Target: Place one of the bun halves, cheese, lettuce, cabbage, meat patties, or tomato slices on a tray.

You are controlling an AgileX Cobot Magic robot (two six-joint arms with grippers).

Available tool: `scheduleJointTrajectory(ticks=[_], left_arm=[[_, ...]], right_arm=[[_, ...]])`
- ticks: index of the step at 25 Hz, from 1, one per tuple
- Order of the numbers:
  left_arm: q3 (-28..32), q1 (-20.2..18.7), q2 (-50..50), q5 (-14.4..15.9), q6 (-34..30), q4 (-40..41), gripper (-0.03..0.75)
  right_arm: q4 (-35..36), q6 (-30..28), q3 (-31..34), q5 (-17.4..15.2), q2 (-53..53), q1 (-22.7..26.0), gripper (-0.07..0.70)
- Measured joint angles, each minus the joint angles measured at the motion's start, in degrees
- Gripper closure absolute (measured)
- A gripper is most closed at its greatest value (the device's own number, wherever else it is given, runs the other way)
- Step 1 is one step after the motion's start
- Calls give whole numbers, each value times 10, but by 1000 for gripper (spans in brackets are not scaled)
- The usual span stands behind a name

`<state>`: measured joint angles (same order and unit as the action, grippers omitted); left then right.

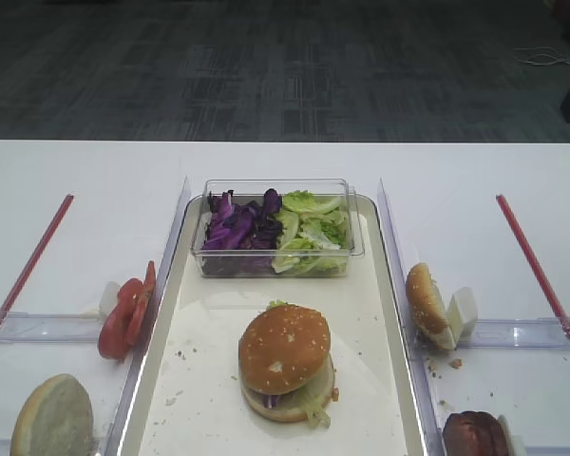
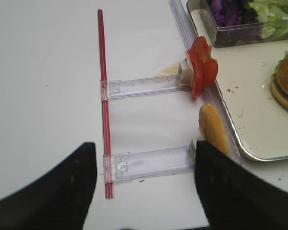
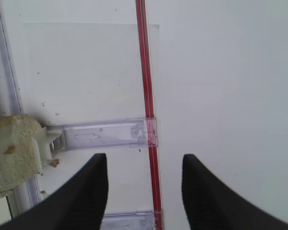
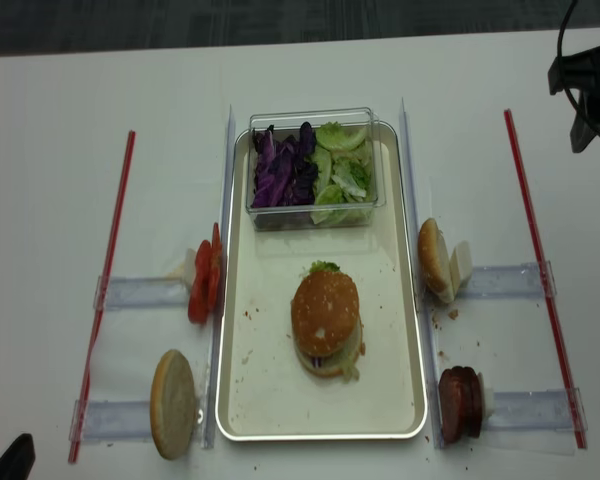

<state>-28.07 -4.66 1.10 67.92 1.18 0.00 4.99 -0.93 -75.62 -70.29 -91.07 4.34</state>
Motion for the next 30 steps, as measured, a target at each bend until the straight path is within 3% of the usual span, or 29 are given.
scheduleJointTrajectory(ticks=[7, 15, 24, 30], left_arm=[[0, 0, 0, 0, 0, 0, 294], [0, 0, 0, 0, 0, 0, 294], [0, 0, 0, 0, 0, 0, 294], [0, 0, 0, 0, 0, 0, 294]], right_arm=[[5, -2, 0, 0, 0, 0, 251], [48, -43, 7, -1, 36, 0, 255], [52, -70, 122, -4, 152, 0, 303], [52, -84, 150, -8, 250, 0, 356]])
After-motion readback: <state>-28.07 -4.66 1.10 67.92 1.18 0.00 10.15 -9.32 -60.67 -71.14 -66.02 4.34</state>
